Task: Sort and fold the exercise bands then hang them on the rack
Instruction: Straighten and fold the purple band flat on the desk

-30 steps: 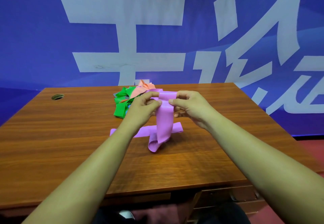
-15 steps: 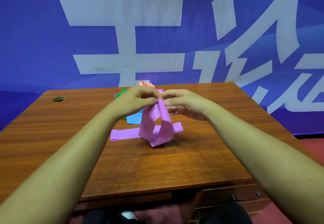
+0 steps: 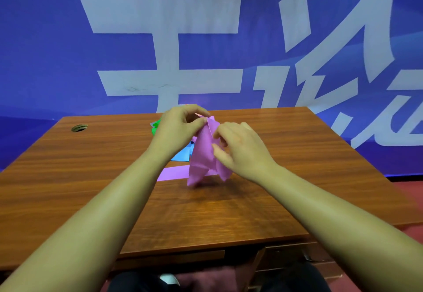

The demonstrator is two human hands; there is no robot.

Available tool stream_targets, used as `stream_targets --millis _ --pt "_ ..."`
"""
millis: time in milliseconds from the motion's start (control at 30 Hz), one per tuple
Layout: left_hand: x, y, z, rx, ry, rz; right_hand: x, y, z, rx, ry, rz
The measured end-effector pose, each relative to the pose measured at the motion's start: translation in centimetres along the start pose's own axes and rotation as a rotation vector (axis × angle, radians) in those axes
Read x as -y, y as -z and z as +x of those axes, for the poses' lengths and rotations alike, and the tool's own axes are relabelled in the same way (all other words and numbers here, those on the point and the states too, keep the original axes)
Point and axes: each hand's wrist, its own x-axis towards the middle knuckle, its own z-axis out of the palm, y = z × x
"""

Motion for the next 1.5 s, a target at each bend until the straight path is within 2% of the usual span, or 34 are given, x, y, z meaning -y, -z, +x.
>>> stream_targets --millis 100,133,167,300,467,633,733,900,1033,1133,1233,1367,1400,1500 --pt "-0.6 0.0 0.3 -0.085 0.015 -0.093 -0.6 -0.1 -0.4 0.175 -0.179 0.257" --pt "-0.6 0.0 0.4 -0.080 0.022 -0.126 -0.8 -0.3 -0.7 0.183 -0.195 0.307" --pt "-0.6 0.0 0.5 -0.059 0.023 -0.151 -0.8 -0.4 -0.9 0.147 -0.207 0.331" --pt "-0.9 -0.2 0.2 0.050 0.037 -0.283 -1.2 0.2 -0.1 -0.202 -0.400 0.463" --pt "-0.5 0.0 0.3 0.079 0.034 -0.335 -1.1 1.5 2.6 -0.125 -0.575 0.788" --pt "0.2 -0.4 0.3 0.093 0.041 -0.380 -1.5 2.3 3.9 0.091 -0.455 0.661" --pt "0.5 -0.9 0.2 0.113 0.138 -0.592 -1.1 2.9 4.7 0.068 -0.452 0.683" --pt "2.3 -2.0 -0.5 0.245 0.115 -0.471 -0.8 3.7 6.5 -0.012 -0.506 0.742" --pt "2.7 -2.3 -0.8 0.190 0.176 -0.637 -1.7 3.4 6.9 -0.052 -0.624 0.787" --pt "3.4 -2.6 -1.5 0.301 0.227 -0.550 -2.2 3.1 6.9 -0.065 -0.650 0.767" --pt "5.5 -3.1 -2.6 0.433 0.216 -0.319 -3.0 3.0 6.9 -0.138 -0.702 0.718" --pt "8.2 -3.7 -3.9 0.280 0.339 -0.425 -3.4 2.6 6.4 -0.127 -0.708 0.680" --pt "8.5 -3.9 -4.0 0.244 0.322 -0.428 -3.5 2.4 6.2 -0.119 -0.701 0.665" --pt "8.6 -4.0 -3.9 0.162 0.177 -0.186 -3.8 2.0 5.9 -0.115 -0.705 0.626"
